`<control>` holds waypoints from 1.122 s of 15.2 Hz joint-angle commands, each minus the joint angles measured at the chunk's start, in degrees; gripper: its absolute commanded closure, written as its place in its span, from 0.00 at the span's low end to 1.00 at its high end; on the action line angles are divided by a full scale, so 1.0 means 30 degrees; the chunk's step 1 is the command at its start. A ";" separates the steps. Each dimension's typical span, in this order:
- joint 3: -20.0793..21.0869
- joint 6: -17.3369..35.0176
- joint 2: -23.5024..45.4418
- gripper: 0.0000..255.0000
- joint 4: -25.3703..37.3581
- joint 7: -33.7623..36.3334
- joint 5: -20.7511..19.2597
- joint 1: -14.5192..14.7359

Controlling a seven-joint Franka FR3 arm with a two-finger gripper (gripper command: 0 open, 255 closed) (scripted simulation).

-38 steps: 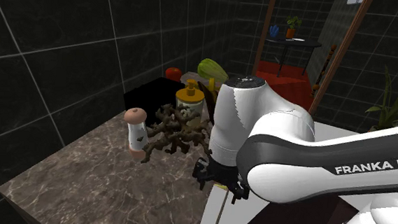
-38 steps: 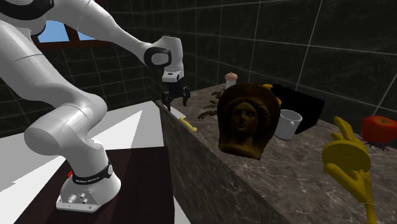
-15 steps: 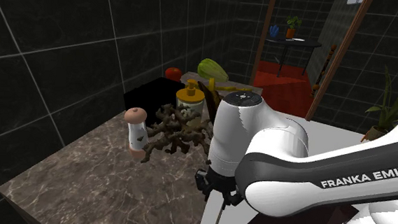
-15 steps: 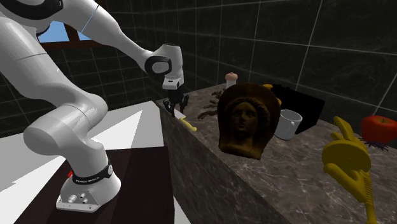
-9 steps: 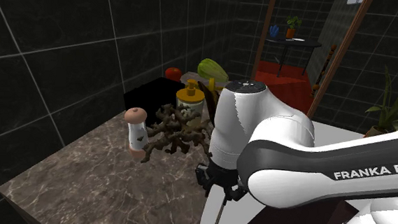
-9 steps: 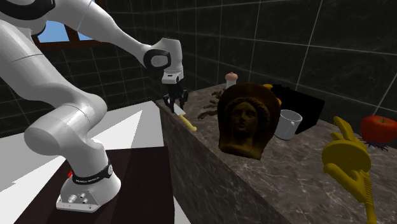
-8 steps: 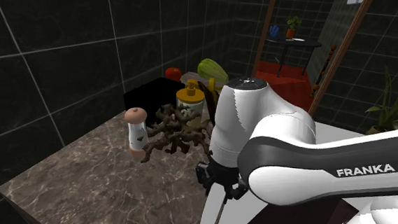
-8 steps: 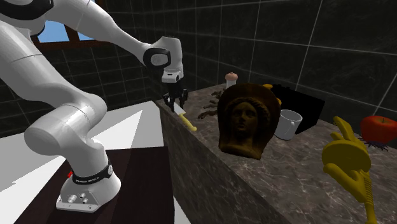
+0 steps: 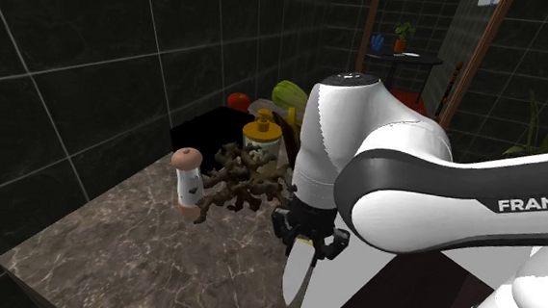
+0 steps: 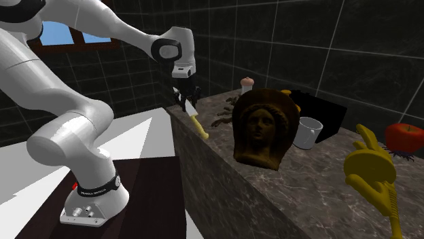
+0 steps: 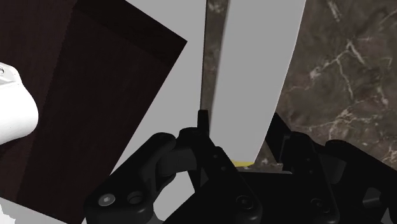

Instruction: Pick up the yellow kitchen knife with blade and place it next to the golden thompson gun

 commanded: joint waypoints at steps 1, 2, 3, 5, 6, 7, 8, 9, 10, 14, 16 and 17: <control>-0.0258 -0.0635 -0.0267 1.00 0.0368 0.0039 -0.0048 0.0098; -0.0398 -0.0924 -0.0384 1.00 0.0536 0.0030 -0.0081 0.0128; -0.0535 -0.1209 -0.0493 1.00 0.0708 0.0024 -0.0118 0.0156; -0.0799 -0.1772 -0.0692 1.00 0.1064 0.0016 -0.0198 0.0200; -0.0926 -0.2050 -0.0782 1.00 0.1246 0.0015 -0.0241 0.0217; -0.1050 -0.2325 -0.0866 1.00 0.1433 0.0015 -0.0285 0.0232; -0.1171 -0.2598 -0.0943 1.00 0.1623 0.0017 -0.0332 0.0244; -0.1289 -0.2868 -0.1015 1.00 0.1817 0.0020 -0.0379 0.0253; -0.1404 -0.3137 -0.1081 1.00 0.2014 0.0025 -0.0428 0.0259; -0.1834 -0.4189 -0.1287 1.00 0.2838 0.0055 -0.0632 0.0261; -0.2033 -0.4704 -0.1358 1.00 0.3271 0.0077 -0.0739 0.0251; -0.2128 -0.4959 -0.1385 1.00 0.3493 0.0090 -0.0793 0.0243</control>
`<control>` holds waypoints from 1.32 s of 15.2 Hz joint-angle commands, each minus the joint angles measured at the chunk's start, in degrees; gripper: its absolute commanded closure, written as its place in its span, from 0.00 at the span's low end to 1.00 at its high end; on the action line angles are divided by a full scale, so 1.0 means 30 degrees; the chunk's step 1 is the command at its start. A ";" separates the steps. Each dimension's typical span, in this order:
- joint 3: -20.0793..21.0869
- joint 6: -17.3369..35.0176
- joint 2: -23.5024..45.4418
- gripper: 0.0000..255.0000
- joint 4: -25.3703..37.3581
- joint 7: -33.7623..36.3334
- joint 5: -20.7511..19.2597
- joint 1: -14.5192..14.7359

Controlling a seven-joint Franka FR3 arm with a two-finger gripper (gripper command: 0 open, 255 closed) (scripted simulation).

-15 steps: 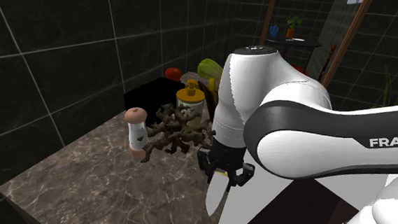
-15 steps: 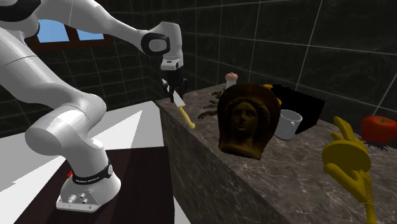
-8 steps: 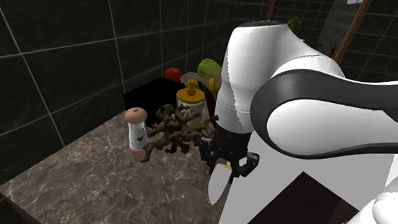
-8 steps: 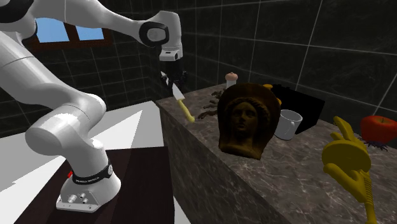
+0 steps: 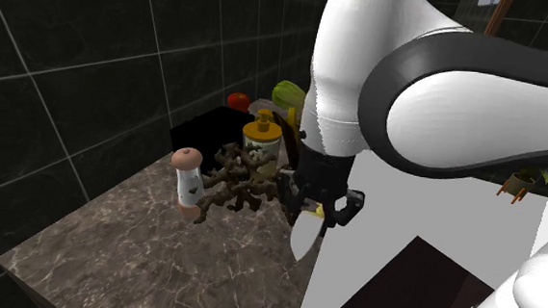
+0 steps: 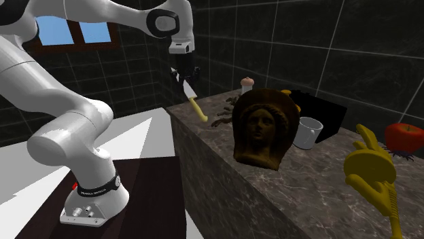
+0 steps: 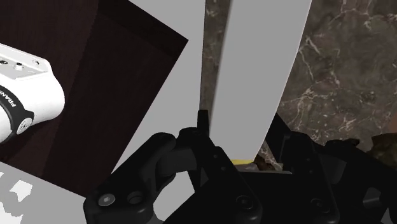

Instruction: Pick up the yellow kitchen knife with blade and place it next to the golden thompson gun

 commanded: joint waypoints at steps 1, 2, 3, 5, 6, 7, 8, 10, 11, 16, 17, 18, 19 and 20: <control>-0.0178 -0.0521 -0.0033 1.00 0.0471 0.0037 -0.0116 -0.0028; -0.0268 -0.0772 -0.0050 1.00 0.0700 0.0052 -0.0171 -0.0041; -0.0355 -0.1022 -0.0062 1.00 0.0933 0.0068 -0.0226 -0.0054; -0.0732 -0.1058 -0.0027 1.00 0.0881 -0.0373 -0.0416 -0.0201; -0.1070 -0.0997 0.0034 1.00 0.0764 -0.0812 -0.0597 -0.0352; -0.1397 -0.0932 0.0114 1.00 0.0668 -0.1245 -0.0783 -0.0517; -0.1715 -0.0862 0.0215 1.00 0.0593 -0.1672 -0.0977 -0.0693; -0.2323 -0.0711 0.0477 1.00 0.0506 -0.2505 -0.1382 -0.1073; -0.2613 -0.0631 0.0639 1.00 0.0494 -0.2911 -0.1591 -0.1276; -0.3930 -0.0203 0.1736 1.00 0.0758 -0.4823 -0.2690 -0.2382; -0.4170 -0.0116 0.2011 1.00 0.0875 -0.5180 -0.2918 -0.2612; -0.4402 -0.0031 0.2304 1.00 0.1015 -0.5527 -0.3148 -0.2844; -0.4623 0.0051 0.2613 1.00 0.1176 -0.5867 -0.3376 -0.3081; -0.4839 0.0131 0.2940 1.00 0.1359 -0.6197 -0.3607 -0.3315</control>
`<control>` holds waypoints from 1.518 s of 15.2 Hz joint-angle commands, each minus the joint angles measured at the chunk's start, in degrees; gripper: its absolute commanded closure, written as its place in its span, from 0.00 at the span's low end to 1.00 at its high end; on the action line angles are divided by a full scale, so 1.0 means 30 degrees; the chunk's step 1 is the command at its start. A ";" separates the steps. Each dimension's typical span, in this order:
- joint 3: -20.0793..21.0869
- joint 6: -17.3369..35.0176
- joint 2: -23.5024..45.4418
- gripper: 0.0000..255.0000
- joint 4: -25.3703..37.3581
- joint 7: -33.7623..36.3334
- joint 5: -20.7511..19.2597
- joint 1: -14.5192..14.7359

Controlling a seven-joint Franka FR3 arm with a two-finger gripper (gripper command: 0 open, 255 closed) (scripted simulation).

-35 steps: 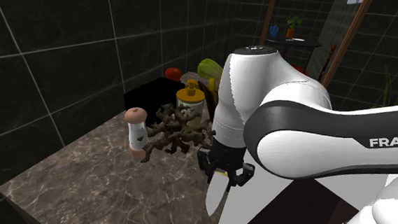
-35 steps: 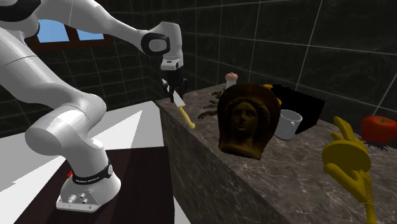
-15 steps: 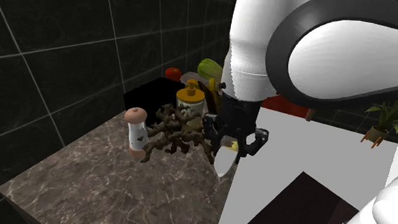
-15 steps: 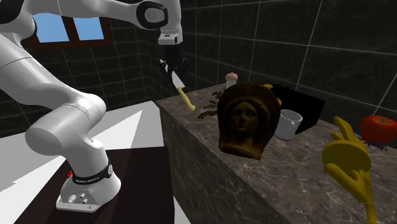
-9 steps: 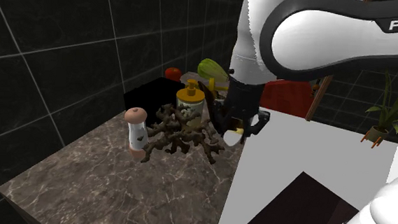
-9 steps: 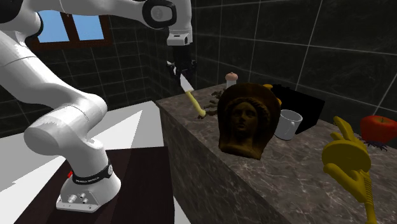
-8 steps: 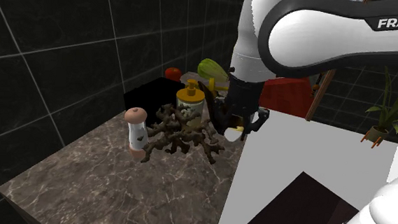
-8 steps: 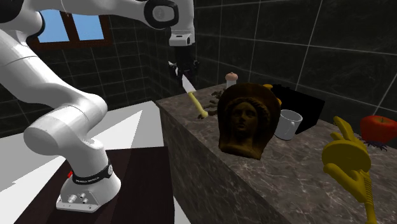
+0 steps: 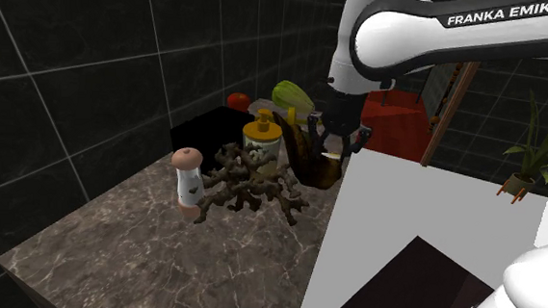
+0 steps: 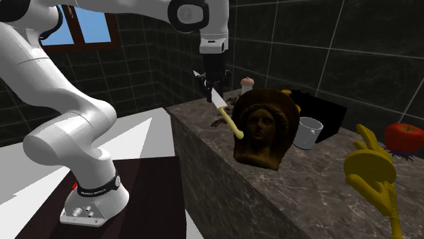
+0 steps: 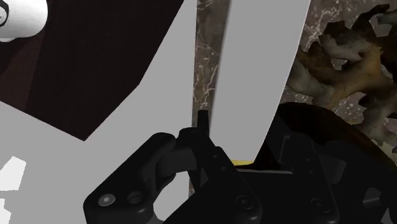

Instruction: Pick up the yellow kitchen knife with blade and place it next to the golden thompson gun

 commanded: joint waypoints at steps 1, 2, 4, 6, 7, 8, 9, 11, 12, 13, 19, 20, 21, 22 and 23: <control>-0.0419 0.0171 0.0634 1.00 0.0341 -0.0659 -0.0458 -0.0457; -0.0622 0.0243 0.0992 1.00 0.0568 -0.0969 -0.0690 -0.0687; -0.1003 0.0370 0.1751 1.00 0.1088 -0.1563 -0.1152 -0.1143; -0.1360 0.0471 0.2565 1.00 0.1696 -0.2119 -0.1613 -0.1582; -0.1529 0.0509 0.2992 1.00 0.2033 -0.2384 -0.1842 -0.1795; -0.1690 0.0538 0.3430 1.00 0.2393 -0.2641 -0.2069 -0.2004; -0.1847 0.0558 0.3881 1.00 0.2775 -0.2889 -0.2295 -0.2208; -0.2147 0.0566 0.4816 1.00 0.3608 -0.3361 -0.2743 -0.2592; -0.2287 0.0553 0.5299 1.00 0.4059 -0.3586 -0.2963 -0.2777; -0.2424 0.0529 0.5794 1.00 0.4534 -0.3803 -0.3182 -0.2952; -0.2469 0.1778 0.6345 1.00 0.3792 -0.3932 -0.3383 -0.3047; -0.2456 0.2033 0.6394 1.00 0.3583 -0.3922 -0.3395 -0.3042; -0.2443 0.2289 0.6446 1.00 0.3377 -0.3911 -0.3410 -0.3038; -0.2428 0.2544 0.6504 1.00 0.3175 -0.3898 -0.3426 -0.3034; -0.2414 0.2799 0.6565 1.00 0.2977 -0.3884 -0.3444 -0.3030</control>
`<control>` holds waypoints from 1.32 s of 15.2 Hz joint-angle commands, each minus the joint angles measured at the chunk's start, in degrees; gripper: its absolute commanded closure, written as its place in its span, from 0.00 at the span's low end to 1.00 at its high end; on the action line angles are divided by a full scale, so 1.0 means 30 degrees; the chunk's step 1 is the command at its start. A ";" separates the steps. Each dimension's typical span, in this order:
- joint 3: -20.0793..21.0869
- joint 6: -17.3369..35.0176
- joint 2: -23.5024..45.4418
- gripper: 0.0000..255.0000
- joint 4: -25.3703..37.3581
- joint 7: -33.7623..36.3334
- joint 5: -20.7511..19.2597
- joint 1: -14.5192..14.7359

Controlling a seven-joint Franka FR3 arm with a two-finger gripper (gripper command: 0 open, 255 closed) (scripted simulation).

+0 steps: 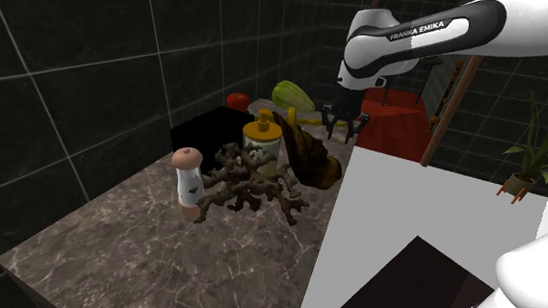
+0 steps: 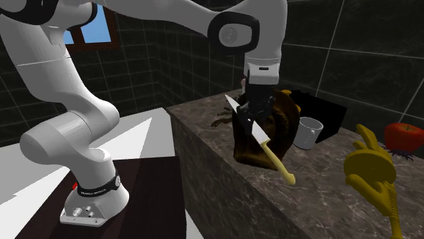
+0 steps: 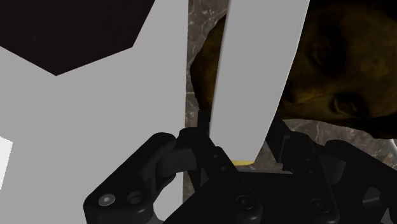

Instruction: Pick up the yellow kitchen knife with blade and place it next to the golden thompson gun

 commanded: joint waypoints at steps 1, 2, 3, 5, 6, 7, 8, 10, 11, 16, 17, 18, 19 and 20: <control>0.0027 0.0514 0.0162 1.00 -0.0353 0.0027 -0.0054 0.0003; 0.0041 0.0770 0.0233 1.00 -0.0542 0.0044 -0.0076 0.0006; 0.0056 0.1025 0.0308 1.00 -0.0728 0.0062 -0.0101 0.0010; 0.0085 0.1537 0.0471 1.00 -0.1087 0.0105 -0.0157 0.0017; 0.0098 0.1793 0.0559 1.00 -0.1260 0.0128 -0.0188 0.0022; 0.0111 0.2049 0.0652 1.00 -0.1430 0.0154 -0.0222 0.0026; 0.0123 0.2305 0.0749 1.00 -0.1595 0.0181 -0.0259 0.0032; 0.0134 0.2817 0.0957 1.00 -0.1914 0.0242 -0.0341 0.0055; 0.0140 0.3073 0.1068 1.00 -0.2068 0.0275 -0.0386 0.0065; 0.0155 0.4353 0.1687 1.00 -0.2774 0.0472 -0.0657 0.0122; 0.0165 0.4608 0.1824 1.00 -0.2904 0.0518 -0.0720 0.0124; 0.0180 0.4864 0.1965 1.00 -0.3029 0.0566 -0.0787 0.0120; 0.0195 0.5119 0.2110 1.00 -0.3150 0.0617 -0.0857 0.0115; 0.0199 0.5374 0.2260 1.00 -0.3266 0.0670 -0.0932 0.0121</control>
